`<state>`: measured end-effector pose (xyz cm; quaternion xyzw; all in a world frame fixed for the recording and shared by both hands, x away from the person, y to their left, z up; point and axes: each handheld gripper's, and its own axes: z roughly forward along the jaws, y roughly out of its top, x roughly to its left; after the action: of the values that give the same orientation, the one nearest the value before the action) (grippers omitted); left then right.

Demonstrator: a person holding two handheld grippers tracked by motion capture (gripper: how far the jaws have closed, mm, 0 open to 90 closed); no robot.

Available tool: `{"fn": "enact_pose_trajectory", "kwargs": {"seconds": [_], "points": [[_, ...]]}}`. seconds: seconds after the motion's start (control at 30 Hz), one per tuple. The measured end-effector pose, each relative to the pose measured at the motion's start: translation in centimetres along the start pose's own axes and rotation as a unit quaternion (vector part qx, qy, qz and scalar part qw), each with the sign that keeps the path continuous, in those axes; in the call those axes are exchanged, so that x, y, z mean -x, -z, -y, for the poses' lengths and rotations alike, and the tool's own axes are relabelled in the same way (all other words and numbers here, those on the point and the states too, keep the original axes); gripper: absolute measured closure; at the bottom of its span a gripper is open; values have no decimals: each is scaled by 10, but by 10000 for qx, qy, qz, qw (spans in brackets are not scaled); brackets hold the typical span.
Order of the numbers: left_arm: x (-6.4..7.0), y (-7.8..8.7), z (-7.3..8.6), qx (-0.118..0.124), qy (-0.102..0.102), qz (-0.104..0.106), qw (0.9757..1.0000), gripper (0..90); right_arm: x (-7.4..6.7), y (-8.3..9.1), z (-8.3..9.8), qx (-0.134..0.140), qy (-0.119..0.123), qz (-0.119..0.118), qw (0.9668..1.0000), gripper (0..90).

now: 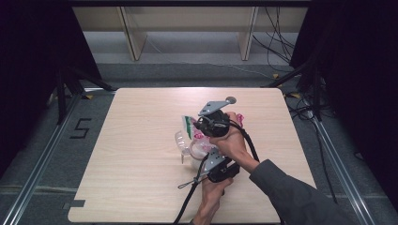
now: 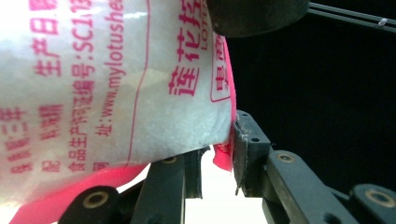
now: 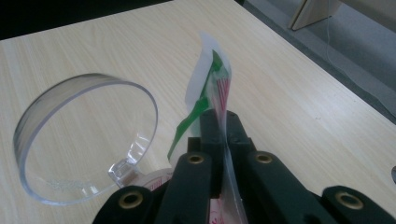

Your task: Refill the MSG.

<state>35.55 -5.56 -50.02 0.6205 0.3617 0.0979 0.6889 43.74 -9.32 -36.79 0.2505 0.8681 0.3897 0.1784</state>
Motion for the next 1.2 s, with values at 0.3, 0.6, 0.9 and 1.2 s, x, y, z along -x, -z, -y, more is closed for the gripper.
{"fn": "enact_pose_trajectory", "kwargs": {"seconds": [0.3,0.6,0.9,1.2], "points": [[0,0,-1,5,-16,10,10000,746,-1,1,0,-22,-81,-21,10000,900],[0,0,0,-4,-3,15,10000,746,-1,-2,2,27,-10,63,10000,900],[0,0,-1,34,-2,31,10000,748,0,2,-1,15,-60,-4,10000,900],[2,-1,-1,47,29,32,10000,750,1,0,0,15,35,2,10000,900]]}}
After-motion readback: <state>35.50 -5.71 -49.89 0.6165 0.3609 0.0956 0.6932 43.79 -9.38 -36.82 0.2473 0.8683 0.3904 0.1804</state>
